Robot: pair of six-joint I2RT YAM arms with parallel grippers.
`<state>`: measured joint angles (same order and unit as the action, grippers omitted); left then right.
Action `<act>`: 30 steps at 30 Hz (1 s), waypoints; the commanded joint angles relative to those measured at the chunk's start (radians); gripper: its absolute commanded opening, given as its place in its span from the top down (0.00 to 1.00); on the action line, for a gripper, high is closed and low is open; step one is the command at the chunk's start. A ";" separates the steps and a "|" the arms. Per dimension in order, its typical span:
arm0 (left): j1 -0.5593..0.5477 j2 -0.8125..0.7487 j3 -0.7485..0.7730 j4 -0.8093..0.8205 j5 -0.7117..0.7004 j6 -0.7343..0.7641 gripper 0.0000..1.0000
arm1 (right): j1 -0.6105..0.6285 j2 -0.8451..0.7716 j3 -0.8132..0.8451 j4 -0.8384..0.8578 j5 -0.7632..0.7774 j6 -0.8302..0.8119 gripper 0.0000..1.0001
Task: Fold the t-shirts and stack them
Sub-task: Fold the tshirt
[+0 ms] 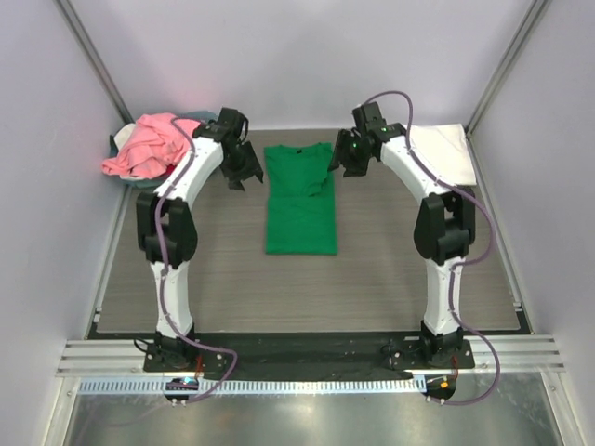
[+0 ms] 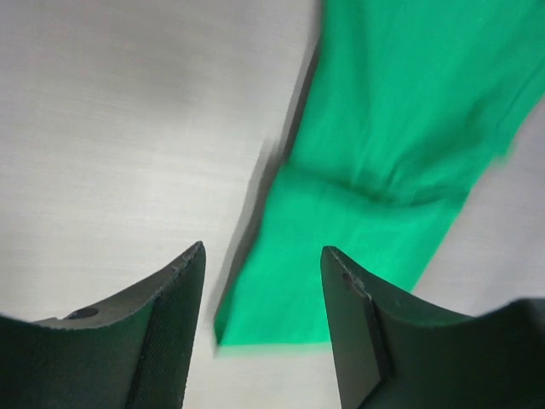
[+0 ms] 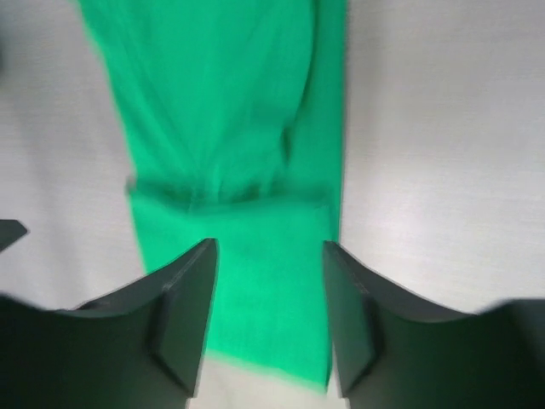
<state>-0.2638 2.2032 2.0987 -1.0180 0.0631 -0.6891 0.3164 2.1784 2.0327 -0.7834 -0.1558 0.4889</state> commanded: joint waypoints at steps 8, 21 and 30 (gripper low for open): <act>-0.126 -0.477 -0.761 0.349 0.193 -0.128 0.56 | 0.242 -0.330 -0.606 0.275 -0.203 0.157 0.88; -0.196 -0.379 -0.875 0.513 0.235 -0.178 0.63 | 0.245 -0.207 -0.765 0.417 -0.283 0.152 0.99; -0.196 -0.372 -1.002 0.504 0.144 -0.142 0.66 | 0.153 -0.252 -0.949 0.464 -0.318 0.094 0.96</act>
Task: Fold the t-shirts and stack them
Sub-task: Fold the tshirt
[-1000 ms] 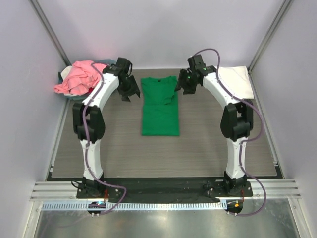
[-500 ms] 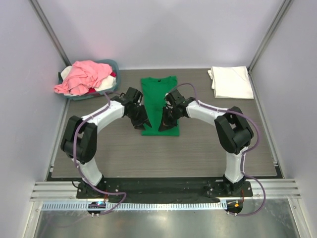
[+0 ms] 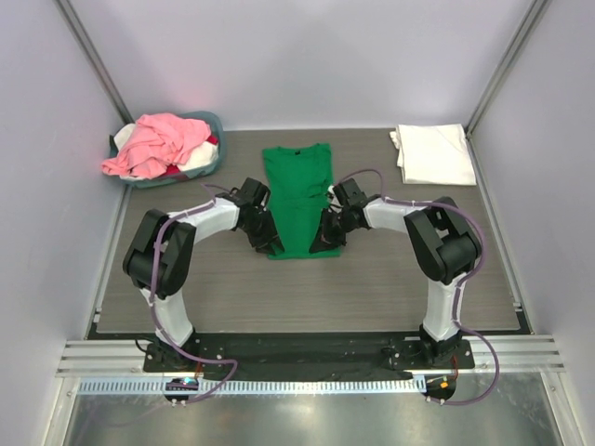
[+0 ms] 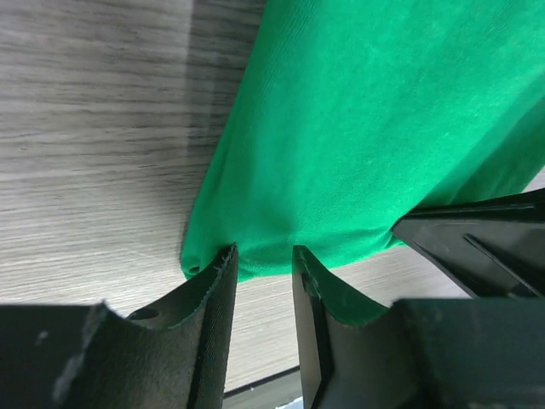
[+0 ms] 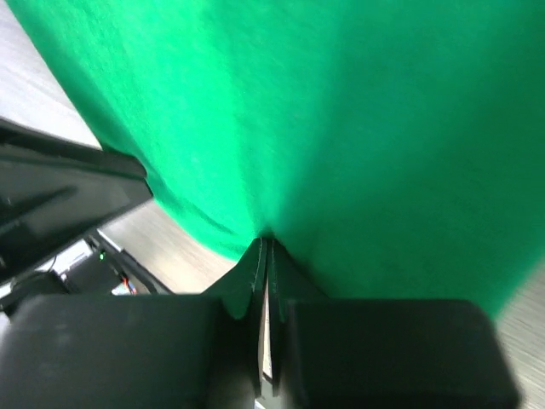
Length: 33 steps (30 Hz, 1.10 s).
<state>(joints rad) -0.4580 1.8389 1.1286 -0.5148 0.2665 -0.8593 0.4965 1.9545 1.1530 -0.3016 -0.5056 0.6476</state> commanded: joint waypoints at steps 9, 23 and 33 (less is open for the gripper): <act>-0.001 0.006 -0.092 -0.025 -0.154 0.071 0.68 | -0.095 -0.150 -0.177 -0.042 -0.016 -0.117 0.62; -0.001 -0.001 -0.115 -0.030 -0.165 0.085 0.70 | -0.213 -0.141 -0.259 -0.054 -0.034 -0.213 0.63; -0.001 -0.036 -0.113 -0.059 -0.173 0.072 0.70 | -0.233 -0.284 -0.308 -0.077 -0.024 -0.167 0.61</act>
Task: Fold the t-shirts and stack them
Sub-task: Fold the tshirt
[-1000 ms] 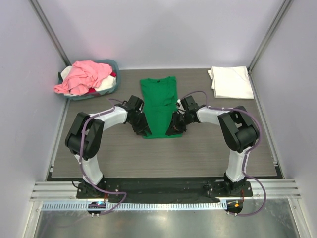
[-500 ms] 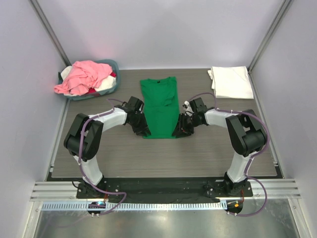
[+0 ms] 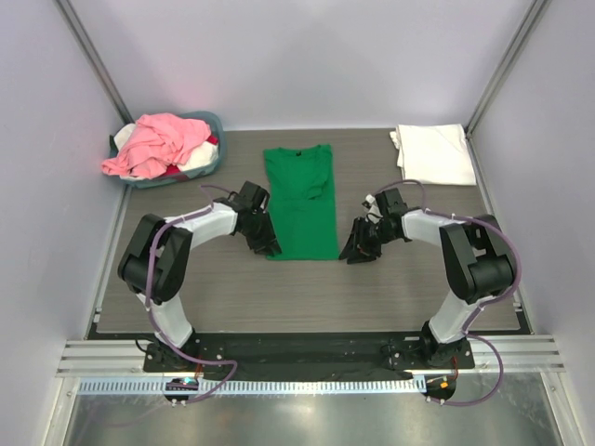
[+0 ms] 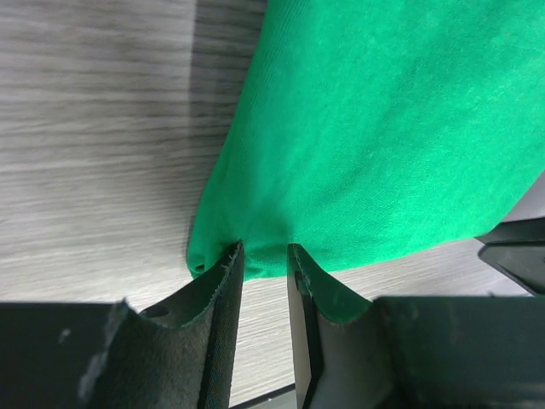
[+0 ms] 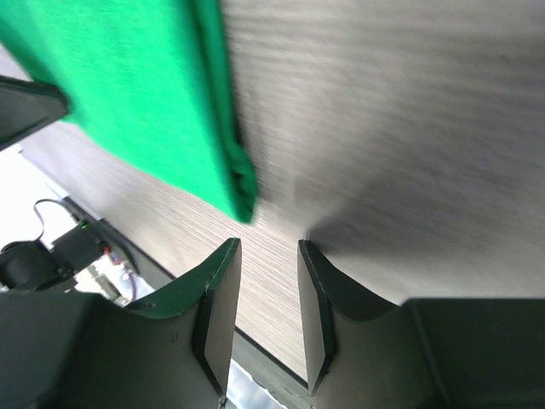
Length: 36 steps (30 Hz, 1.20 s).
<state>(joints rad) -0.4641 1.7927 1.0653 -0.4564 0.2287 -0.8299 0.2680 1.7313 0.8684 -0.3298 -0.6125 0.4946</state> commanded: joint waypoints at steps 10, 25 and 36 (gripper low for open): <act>-0.002 -0.185 0.013 -0.214 -0.112 0.015 0.44 | 0.005 -0.190 -0.063 -0.055 0.074 0.048 0.59; 0.001 -0.283 -0.100 -0.176 -0.198 0.021 0.50 | 0.146 -0.092 -0.074 0.098 0.083 0.159 0.58; 0.022 -0.285 -0.180 -0.074 -0.180 0.018 0.52 | 0.175 0.013 -0.016 0.129 0.097 0.177 0.58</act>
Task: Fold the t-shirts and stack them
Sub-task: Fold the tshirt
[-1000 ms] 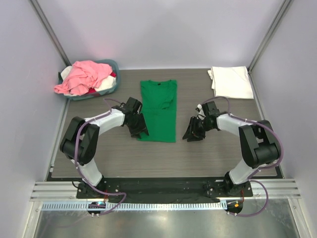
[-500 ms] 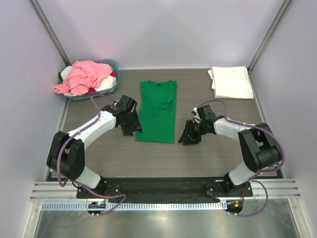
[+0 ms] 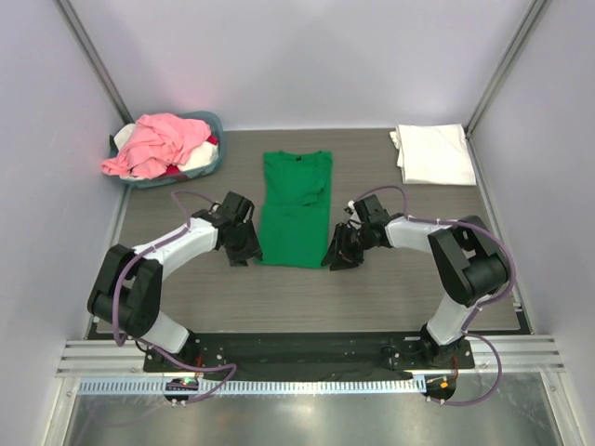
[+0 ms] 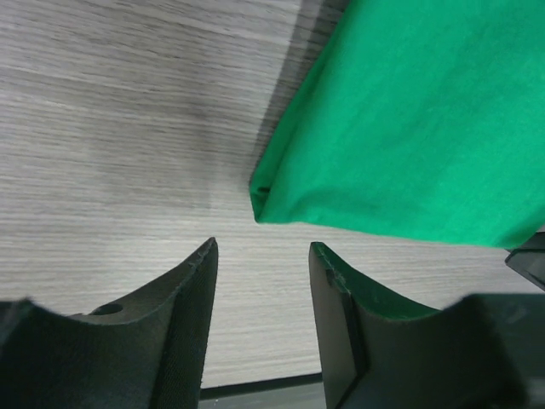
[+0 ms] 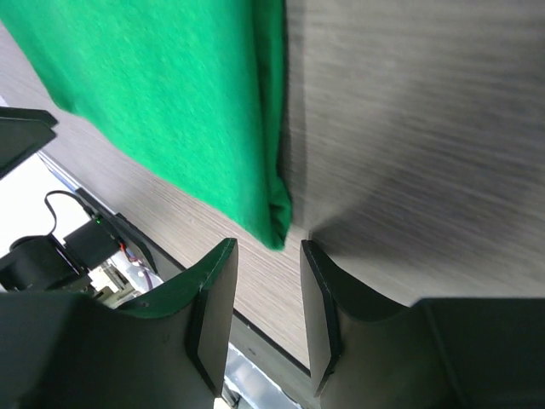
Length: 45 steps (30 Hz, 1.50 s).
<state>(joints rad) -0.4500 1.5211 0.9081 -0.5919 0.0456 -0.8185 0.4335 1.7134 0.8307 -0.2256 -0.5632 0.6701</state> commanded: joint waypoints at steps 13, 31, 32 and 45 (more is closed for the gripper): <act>0.028 0.013 -0.120 0.204 0.073 -0.036 0.57 | 0.034 0.081 0.031 0.038 0.054 0.000 0.74; 0.059 0.048 -0.166 0.279 0.026 -0.067 0.75 | 0.033 0.106 0.042 0.022 0.052 -0.017 0.80; 0.059 0.051 -0.178 0.288 0.028 -0.071 0.81 | 0.033 0.109 0.042 0.019 0.049 -0.017 0.84; 0.047 -0.171 -0.221 0.219 0.048 -0.122 1.00 | 0.033 -0.014 0.001 -0.044 0.057 -0.024 0.99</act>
<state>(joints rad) -0.3973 1.4528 0.6884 -0.2928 0.1184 -0.9295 0.4591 1.7760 0.8635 -0.1902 -0.5735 0.6819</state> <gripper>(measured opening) 0.009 0.086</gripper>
